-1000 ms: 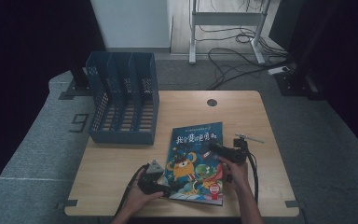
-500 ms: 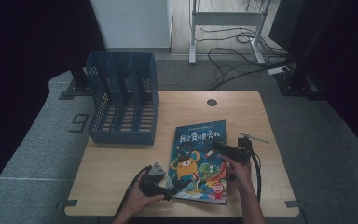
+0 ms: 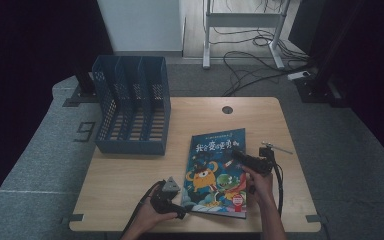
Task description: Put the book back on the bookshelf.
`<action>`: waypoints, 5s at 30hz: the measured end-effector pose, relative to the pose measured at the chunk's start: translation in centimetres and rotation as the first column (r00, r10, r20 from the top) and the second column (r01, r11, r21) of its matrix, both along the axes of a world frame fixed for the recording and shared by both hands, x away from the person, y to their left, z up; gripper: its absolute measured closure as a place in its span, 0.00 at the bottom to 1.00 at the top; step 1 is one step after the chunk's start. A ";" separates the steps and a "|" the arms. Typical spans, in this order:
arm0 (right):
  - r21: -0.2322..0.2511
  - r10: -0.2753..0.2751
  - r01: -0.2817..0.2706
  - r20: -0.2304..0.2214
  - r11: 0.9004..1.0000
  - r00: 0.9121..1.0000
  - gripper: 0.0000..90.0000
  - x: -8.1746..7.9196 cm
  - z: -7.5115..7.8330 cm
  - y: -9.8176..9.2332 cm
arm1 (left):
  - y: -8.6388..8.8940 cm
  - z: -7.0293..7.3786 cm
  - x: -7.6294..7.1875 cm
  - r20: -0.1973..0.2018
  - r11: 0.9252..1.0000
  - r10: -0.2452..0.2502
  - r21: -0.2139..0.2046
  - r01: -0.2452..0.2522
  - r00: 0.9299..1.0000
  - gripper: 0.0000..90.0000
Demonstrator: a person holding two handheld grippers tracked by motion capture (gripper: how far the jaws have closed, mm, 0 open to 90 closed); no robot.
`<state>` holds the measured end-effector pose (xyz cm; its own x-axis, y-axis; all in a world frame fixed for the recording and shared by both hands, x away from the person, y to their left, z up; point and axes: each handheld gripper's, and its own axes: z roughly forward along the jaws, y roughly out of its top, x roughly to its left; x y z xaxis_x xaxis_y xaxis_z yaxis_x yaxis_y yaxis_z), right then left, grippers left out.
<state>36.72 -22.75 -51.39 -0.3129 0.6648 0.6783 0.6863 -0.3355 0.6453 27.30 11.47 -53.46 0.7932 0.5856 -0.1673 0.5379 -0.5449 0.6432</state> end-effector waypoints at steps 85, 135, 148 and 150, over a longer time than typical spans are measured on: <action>-0.067 0.009 0.010 0.284 0.998 0.959 0.85 -2.9 4.4 0.6 | -1.7 -0.5 -1.0 0.041 0.998 -0.036 0.055 0.034 0.998 0.12; -0.140 0.098 -0.026 0.541 0.990 0.835 0.88 -6.4 8.1 3.1 | -1.6 -0.7 -0.4 0.061 0.997 0.026 0.073 -0.031 0.998 0.12; -0.162 0.125 -0.034 0.591 0.986 0.797 0.89 -7.1 8.7 3.7 | -1.4 -0.7 0.2 0.065 0.996 0.051 0.072 -0.055 0.997 0.12; -0.172 0.138 -0.041 0.602 0.984 0.787 0.89 -7.3 8.8 3.8 | -1.3 -0.7 0.3 0.068 0.995 0.058 0.073 -0.063 0.996 0.12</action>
